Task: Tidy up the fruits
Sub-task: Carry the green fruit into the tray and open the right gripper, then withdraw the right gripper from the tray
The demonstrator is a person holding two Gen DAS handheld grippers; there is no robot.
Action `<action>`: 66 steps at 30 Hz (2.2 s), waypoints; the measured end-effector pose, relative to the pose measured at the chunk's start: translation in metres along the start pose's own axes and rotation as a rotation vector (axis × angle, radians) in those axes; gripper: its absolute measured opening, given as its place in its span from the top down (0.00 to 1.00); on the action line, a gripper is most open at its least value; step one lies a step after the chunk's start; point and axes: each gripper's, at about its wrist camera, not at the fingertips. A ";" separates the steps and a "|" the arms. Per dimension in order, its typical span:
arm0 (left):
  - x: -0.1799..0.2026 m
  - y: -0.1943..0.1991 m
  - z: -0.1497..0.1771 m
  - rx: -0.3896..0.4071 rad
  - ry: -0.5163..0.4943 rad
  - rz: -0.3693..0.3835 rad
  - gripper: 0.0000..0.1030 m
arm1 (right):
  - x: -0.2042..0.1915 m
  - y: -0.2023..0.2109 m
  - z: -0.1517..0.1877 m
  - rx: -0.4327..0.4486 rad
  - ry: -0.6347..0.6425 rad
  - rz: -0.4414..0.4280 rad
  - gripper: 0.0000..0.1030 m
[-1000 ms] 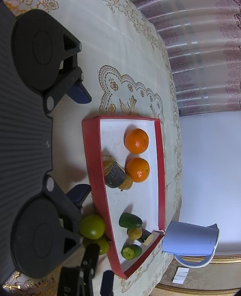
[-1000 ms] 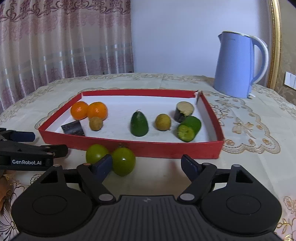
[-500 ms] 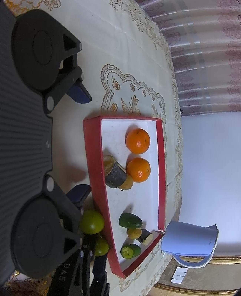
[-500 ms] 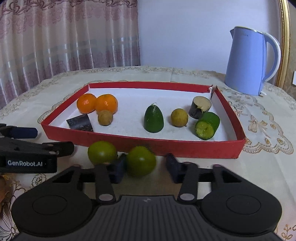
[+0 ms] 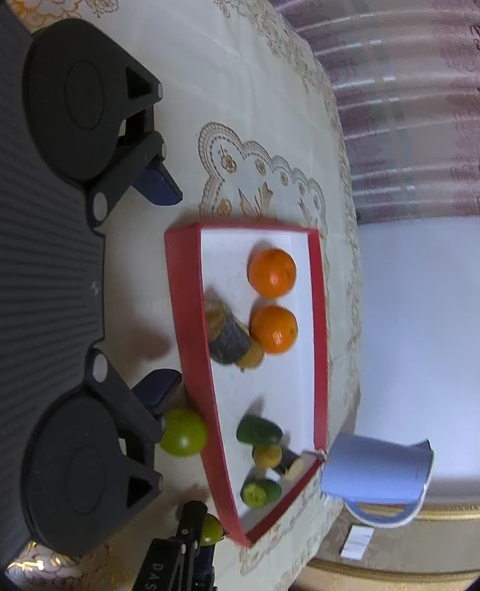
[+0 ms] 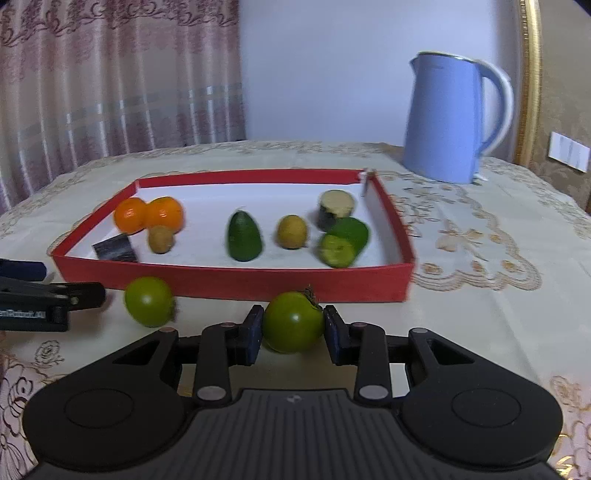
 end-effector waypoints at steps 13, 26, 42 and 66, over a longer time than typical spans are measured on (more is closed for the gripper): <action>0.016 0.007 0.003 0.032 -0.049 0.039 0.05 | 0.024 0.004 0.000 0.004 -0.046 0.031 0.67; 0.021 -0.007 0.005 -0.034 -0.073 0.003 0.05 | -0.003 -0.017 -0.054 0.029 0.064 0.011 0.67; 0.021 -0.008 0.005 -0.041 -0.072 0.003 0.04 | -0.015 -0.053 -0.058 -0.054 0.085 -0.005 0.67; 0.021 -0.010 0.006 -0.045 -0.070 -0.002 0.03 | 0.024 0.005 -0.029 0.050 -0.002 -0.025 0.38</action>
Point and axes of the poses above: each gripper's, at about its wrist camera, not at the fingertips, and y roughly against the way its jaws point, x to its right, z to its underside, and after that the axes turned 9 degrees about -x, right-handed
